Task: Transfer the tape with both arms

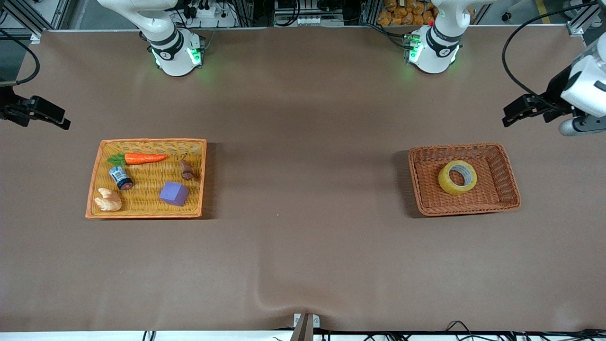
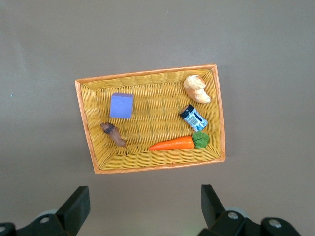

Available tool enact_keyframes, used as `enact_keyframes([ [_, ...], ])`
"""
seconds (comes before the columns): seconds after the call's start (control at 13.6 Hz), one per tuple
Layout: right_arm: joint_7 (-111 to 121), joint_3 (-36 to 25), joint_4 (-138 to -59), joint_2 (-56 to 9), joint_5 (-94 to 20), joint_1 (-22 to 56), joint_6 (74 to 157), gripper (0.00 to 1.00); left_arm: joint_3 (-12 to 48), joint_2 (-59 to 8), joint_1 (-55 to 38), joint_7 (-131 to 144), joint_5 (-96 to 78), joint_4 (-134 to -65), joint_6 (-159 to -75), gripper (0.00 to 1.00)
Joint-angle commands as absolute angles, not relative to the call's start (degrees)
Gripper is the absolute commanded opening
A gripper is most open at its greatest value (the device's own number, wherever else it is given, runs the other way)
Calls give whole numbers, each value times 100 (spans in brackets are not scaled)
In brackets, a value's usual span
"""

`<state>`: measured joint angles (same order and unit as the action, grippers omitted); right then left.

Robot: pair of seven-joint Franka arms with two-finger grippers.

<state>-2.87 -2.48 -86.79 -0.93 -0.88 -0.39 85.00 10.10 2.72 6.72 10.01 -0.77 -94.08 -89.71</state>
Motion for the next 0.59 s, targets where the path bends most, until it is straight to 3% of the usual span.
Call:
enact_keyframes([
  [0.0, -290, -149, -8675, -97, -9, -141, 8508, 100, 993, 325, 598, 932, 35, -9211, -8728, 100],
  [0.51, -290, -149, -8675, -97, -17, -141, 8508, 100, 1011, 308, 589, 940, 26, -9105, -8622, 100],
])
